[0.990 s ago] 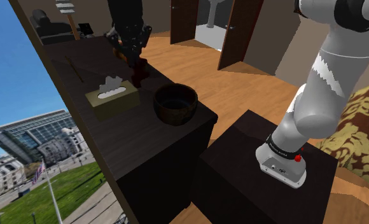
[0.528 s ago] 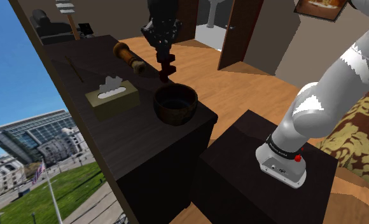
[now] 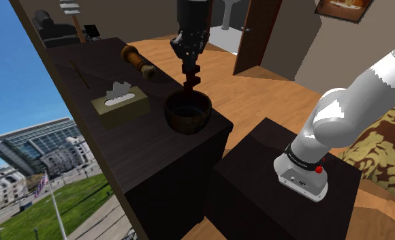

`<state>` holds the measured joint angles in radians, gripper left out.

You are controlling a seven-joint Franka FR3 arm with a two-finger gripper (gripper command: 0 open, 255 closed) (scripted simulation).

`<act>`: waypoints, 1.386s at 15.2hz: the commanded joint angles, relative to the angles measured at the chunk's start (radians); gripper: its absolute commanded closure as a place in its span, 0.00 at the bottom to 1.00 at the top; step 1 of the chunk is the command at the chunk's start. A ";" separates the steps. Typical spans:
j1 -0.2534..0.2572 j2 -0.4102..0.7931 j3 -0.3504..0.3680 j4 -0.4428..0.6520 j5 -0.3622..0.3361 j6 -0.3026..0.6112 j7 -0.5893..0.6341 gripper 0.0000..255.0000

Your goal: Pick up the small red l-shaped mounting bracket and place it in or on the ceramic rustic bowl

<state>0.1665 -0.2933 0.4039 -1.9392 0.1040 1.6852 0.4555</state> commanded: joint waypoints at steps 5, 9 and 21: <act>0.002 -0.009 0.001 -0.088 0.005 0.079 -0.007 1.00; 0.004 -0.010 0.005 -0.142 0.008 0.133 -0.007 1.00; 0.005 -0.008 0.008 -0.176 0.009 0.169 -0.007 0.00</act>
<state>0.1719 -0.3008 0.4119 -2.1151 0.1128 1.8543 0.4481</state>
